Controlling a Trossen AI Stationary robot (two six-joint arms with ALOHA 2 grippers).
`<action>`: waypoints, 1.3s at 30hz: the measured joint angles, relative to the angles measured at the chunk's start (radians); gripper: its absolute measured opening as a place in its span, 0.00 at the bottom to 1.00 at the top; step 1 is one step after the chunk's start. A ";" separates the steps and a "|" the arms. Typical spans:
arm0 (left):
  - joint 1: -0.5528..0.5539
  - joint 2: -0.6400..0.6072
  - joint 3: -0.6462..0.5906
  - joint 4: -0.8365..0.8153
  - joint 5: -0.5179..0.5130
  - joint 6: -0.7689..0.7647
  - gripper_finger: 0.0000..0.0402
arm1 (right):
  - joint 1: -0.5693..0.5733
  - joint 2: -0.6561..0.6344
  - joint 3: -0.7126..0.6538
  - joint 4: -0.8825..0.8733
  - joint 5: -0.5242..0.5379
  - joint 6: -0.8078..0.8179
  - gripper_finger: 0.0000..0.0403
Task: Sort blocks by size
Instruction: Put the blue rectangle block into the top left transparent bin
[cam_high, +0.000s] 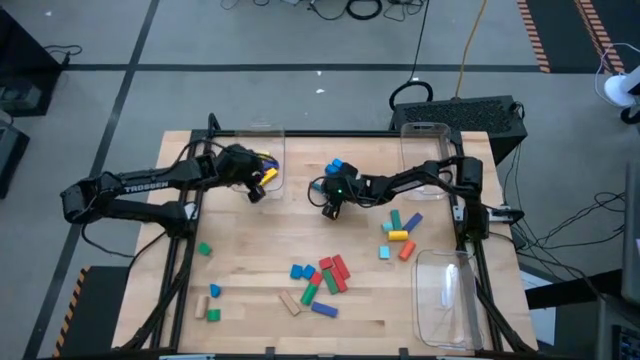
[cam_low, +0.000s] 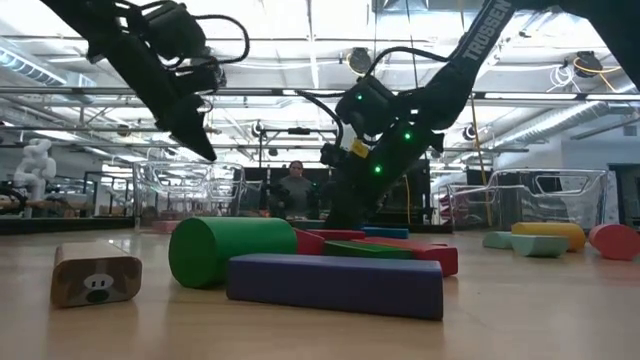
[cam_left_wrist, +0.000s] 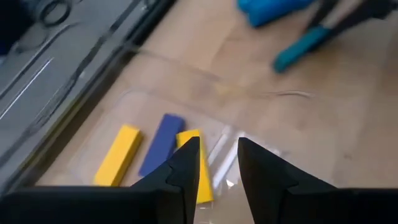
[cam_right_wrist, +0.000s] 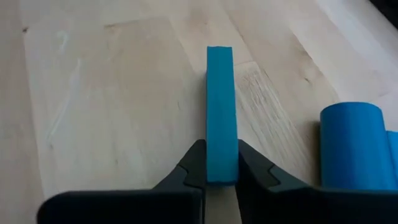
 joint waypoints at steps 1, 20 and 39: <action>-0.013 0.000 0.000 0.000 0.004 0.017 0.28 | 0.012 -0.001 0.000 0.017 0.020 -0.015 0.08; -0.260 0.000 0.001 0.167 -0.002 0.180 0.28 | 0.170 -0.231 0.001 0.042 0.078 -0.092 0.08; -0.356 0.080 0.001 0.278 0.007 0.204 0.58 | 0.201 -0.231 0.003 0.105 -0.005 -0.126 0.08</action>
